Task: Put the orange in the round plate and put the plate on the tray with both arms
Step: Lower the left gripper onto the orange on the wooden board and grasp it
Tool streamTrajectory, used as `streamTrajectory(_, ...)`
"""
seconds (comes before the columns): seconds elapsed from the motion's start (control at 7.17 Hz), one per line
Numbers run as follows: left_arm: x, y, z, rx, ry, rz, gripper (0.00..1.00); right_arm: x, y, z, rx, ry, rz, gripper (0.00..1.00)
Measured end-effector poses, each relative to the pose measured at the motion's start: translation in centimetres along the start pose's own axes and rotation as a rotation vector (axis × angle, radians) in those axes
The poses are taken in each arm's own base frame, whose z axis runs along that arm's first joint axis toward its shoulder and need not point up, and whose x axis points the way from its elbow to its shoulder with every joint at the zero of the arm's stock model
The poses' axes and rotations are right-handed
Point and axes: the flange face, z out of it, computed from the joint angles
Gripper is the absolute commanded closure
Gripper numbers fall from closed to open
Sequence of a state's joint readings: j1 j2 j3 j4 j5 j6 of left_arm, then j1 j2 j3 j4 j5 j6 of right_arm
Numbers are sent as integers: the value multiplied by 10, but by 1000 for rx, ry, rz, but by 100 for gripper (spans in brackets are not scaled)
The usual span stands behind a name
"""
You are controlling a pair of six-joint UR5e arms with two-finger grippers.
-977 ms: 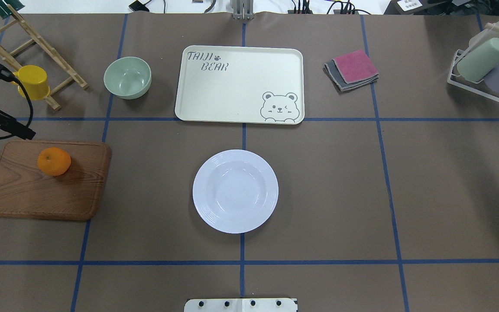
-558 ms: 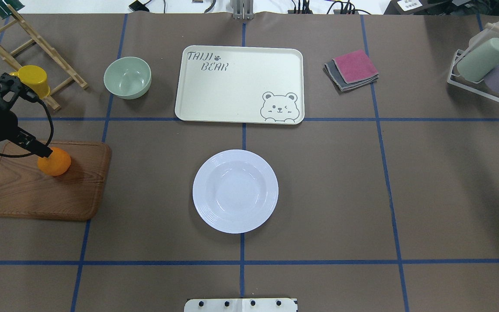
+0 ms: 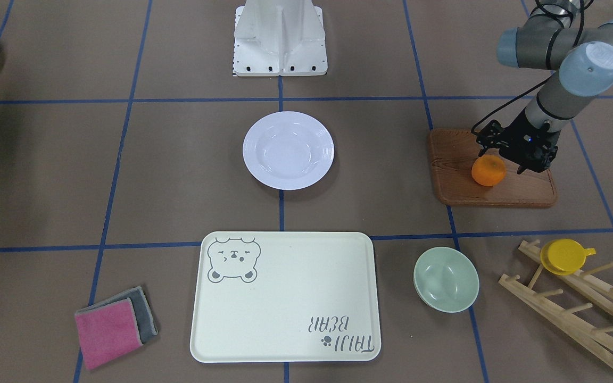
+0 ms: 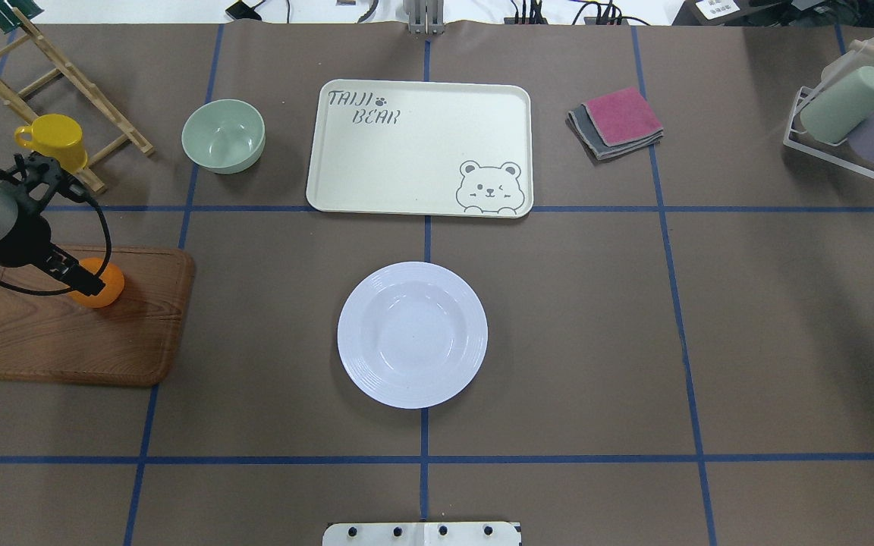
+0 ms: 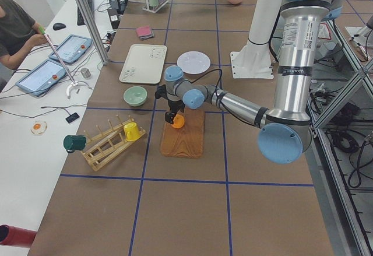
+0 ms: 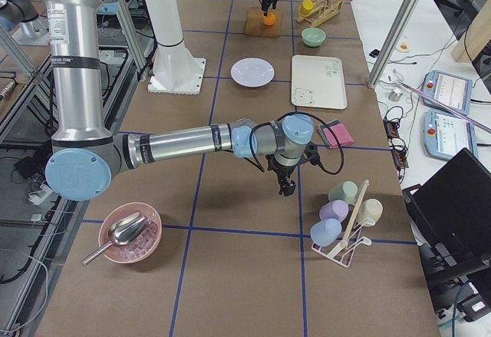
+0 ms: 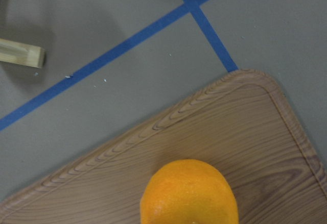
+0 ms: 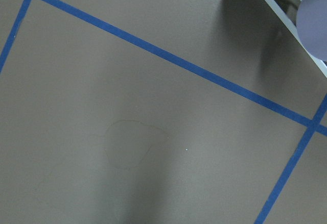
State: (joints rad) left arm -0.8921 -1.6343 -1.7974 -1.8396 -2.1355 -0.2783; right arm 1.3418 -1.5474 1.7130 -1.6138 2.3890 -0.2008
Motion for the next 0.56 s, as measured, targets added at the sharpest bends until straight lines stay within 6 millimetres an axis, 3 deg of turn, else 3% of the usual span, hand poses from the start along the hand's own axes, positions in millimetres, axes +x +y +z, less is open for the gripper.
streamTrajectory(0.56, 7, 0, 15, -25, 7, 13, 1, -1, -1, 7, -12, -3, -3, 0)
